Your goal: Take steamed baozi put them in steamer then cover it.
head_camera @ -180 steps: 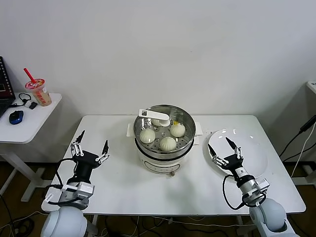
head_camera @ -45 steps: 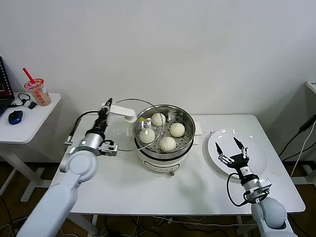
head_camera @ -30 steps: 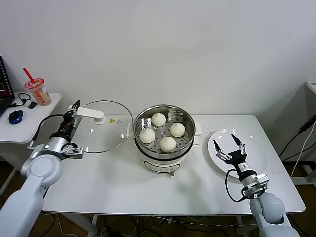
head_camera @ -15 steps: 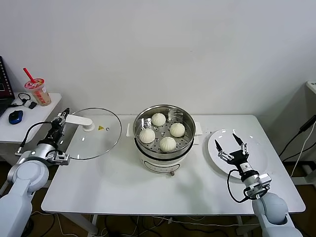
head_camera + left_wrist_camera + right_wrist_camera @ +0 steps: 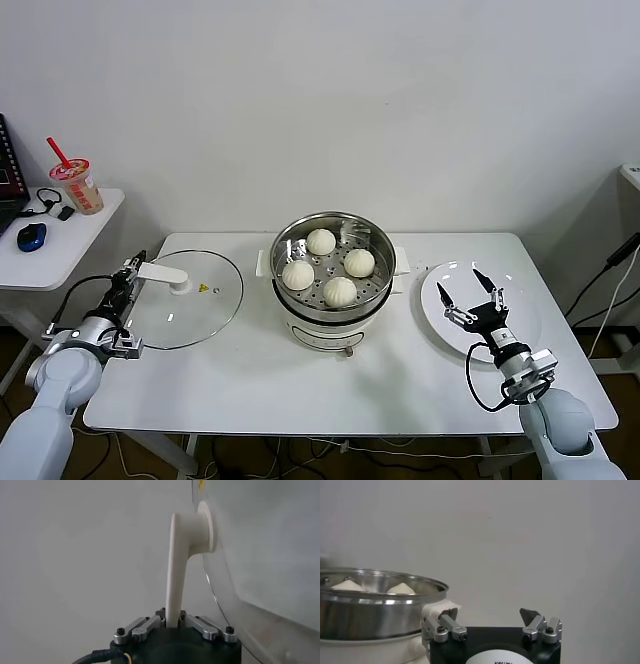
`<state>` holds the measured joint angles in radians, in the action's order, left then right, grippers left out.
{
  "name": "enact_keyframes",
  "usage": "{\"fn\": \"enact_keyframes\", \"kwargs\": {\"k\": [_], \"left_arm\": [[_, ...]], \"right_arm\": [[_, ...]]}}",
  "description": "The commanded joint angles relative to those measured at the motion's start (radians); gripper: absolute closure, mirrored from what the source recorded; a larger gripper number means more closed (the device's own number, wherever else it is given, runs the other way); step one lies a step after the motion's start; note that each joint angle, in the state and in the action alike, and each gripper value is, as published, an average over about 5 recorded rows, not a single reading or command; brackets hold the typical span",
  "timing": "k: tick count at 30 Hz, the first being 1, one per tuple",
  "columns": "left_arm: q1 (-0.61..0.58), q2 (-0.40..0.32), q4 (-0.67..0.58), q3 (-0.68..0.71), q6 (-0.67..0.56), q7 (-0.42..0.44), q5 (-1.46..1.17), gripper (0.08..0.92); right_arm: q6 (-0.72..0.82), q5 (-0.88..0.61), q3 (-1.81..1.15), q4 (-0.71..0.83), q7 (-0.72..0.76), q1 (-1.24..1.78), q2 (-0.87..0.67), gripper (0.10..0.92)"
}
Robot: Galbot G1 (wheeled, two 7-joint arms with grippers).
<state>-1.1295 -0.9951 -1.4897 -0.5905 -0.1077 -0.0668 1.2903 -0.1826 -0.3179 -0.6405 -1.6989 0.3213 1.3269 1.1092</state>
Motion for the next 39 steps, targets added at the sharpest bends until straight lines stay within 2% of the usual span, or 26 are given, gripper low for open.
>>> {"fn": "enact_keyframes", "kwargs": {"k": [1,15,39], "left_arm": [[-0.001,-0.069,0.114,-0.014,-0.073,-0.059,0.091,0.822],[0.011,-0.124,0.171,-0.007,-0.070,-0.075,0.154,0.822],[0.028,-0.137,0.226,-0.013,-0.087,-0.102,0.193,0.822]], "right_arm": [[0.006,-0.006,0.003,-0.009,0.005,0.003,-0.021,0.203],[0.015,-0.003,0.016,-0.027,0.007,-0.002,-0.034,0.203],[0.009,-0.003,0.011,-0.029,0.011,-0.009,-0.012,0.203]]}}
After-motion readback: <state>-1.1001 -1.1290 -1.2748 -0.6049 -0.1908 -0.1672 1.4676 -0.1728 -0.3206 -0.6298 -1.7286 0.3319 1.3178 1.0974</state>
